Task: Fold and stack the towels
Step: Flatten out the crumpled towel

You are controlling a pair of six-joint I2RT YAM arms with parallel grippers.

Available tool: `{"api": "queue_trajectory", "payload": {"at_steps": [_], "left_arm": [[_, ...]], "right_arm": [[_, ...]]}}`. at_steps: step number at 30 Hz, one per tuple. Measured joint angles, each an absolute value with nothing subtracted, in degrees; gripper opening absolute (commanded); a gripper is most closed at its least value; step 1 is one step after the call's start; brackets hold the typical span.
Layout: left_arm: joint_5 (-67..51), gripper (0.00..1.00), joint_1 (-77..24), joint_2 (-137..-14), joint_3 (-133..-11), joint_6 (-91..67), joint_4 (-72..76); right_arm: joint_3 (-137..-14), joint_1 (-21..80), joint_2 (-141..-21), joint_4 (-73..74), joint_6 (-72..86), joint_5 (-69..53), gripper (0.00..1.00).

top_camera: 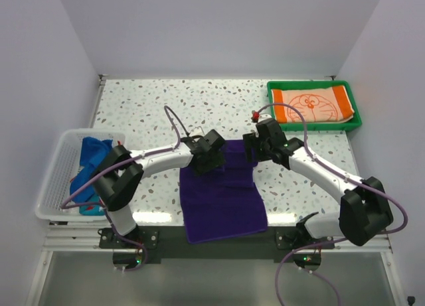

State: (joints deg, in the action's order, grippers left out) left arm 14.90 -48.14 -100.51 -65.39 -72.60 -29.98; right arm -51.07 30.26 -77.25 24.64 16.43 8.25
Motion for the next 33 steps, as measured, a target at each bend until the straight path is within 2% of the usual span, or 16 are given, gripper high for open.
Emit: {"api": "queue_trajectory", "payload": {"at_steps": [9, 21, 30, 33], "left_arm": [[14.57, 0.65, -48.14, -102.96, -65.39, -77.08, -36.12], [14.26, 0.38, -48.14, -102.85, -64.79, -78.43, -37.04], [13.91, 0.28, -48.14, -101.8, -64.79, -78.37, -36.93], [13.89, 0.31, -48.14, -101.43, -64.79, -78.35, -36.88]], "right_arm": [[-50.19, 30.26, -76.69, 23.77, 16.25, 8.19, 0.78], [-49.23, 30.26, -75.88, 22.83, 16.23, 7.94, 0.75], [-49.23, 30.26, -75.88, 22.7, 16.03, 7.94, 0.75], [-49.23, 30.26, -75.88, 22.72, 16.03, 7.94, 0.75]]}}
